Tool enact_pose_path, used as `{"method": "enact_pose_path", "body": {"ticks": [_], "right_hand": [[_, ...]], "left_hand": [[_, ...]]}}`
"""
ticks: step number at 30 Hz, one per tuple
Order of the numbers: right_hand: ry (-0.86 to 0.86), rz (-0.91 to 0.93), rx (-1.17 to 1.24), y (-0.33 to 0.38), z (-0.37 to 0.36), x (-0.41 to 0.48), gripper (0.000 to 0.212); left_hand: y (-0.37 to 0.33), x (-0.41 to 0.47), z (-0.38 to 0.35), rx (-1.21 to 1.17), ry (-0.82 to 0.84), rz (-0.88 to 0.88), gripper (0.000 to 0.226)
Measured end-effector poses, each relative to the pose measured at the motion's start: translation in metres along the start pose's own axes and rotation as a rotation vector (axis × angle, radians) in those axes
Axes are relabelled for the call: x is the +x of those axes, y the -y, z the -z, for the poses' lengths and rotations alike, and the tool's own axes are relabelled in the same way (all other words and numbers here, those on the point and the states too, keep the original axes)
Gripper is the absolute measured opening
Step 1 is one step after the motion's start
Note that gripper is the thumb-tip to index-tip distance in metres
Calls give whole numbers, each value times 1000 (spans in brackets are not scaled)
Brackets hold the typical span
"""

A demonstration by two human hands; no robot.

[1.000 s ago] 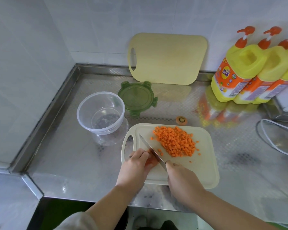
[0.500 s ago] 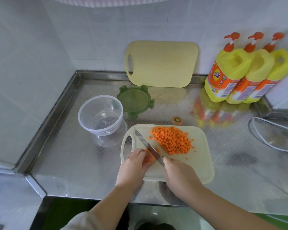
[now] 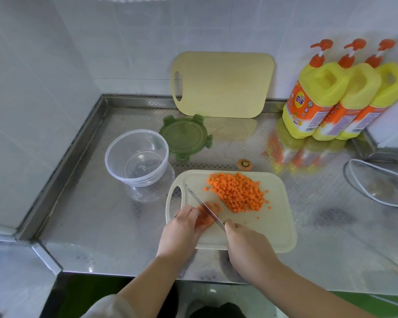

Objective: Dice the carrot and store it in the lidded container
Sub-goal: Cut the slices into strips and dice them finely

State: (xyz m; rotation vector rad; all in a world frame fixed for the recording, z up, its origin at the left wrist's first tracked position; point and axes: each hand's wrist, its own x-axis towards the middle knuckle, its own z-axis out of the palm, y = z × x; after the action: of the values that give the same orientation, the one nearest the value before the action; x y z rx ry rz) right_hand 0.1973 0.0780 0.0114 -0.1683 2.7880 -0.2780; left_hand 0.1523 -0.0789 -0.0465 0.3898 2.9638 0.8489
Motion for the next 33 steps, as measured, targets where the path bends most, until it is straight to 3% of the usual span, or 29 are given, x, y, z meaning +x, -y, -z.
{"method": "enact_pose_path", "body": {"ticks": [18, 26, 33], "right_hand": [[106, -34, 10, 4, -5, 30, 41], [51, -37, 128, -4, 6, 26, 9], [-59, -9, 13, -3, 16, 15, 24]], "left_hand": [[8, 4, 0, 4, 79, -14, 27], [4, 3, 0, -39, 81, 31, 21], [6, -1, 2, -87, 55, 35, 23]]}}
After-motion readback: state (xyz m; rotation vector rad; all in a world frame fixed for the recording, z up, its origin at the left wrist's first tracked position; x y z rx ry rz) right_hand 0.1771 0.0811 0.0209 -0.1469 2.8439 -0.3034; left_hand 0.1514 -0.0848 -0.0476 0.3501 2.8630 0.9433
